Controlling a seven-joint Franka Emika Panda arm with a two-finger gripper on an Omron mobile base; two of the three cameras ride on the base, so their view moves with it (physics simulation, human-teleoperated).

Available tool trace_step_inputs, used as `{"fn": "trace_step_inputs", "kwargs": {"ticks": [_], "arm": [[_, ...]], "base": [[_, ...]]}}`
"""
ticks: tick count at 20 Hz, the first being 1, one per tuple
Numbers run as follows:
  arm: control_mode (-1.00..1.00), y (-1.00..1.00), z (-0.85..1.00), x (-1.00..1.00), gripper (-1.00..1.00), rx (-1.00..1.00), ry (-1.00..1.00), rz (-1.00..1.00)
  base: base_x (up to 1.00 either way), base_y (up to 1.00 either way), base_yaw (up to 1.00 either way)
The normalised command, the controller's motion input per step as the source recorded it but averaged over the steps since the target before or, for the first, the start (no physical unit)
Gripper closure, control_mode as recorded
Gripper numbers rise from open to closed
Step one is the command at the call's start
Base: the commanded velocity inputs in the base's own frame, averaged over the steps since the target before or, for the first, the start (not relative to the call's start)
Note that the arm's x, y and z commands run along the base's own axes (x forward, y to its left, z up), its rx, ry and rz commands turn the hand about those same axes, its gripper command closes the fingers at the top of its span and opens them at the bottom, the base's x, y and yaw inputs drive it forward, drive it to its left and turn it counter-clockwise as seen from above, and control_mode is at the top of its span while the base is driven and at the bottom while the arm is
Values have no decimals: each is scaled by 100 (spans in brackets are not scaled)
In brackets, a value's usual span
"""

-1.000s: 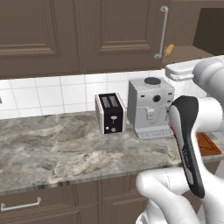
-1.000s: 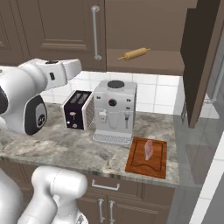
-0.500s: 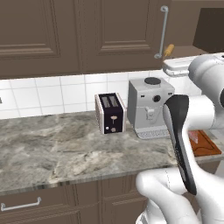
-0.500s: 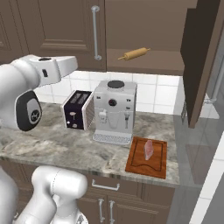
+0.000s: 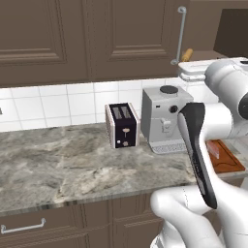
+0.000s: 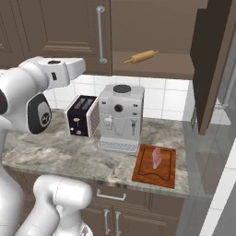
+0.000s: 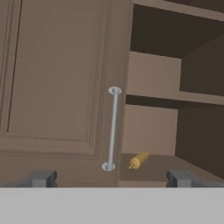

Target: Open the cabinet, retrieve the rolling pin, and place it next to the meat on the cutting board to prepare for tenderizing.

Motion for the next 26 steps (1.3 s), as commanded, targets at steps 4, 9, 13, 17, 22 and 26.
{"fn": "trace_step_inputs", "kwargs": {"ticks": [4, 9, 13, 17, 22, 26], "arm": [[-100, 0, 0, 33, -100, 1, 0, 1], [-100, 3, 0, 16, -100, 0, 2, 2], [-100, -1, 0, 19, -100, 0, 0, 0], [-100, -7, 0, 16, -100, 0, 0, 0], [-100, -12, 0, 20, -100, 0, 0, 0], [-100, -8, 0, 25, -100, 0, 0, 0]], "base": [[0, 0, 0], [0, 0, 0], [0, 0, 0], [0, 0, 0], [0, 0, 0], [0, 0, 0]]}}
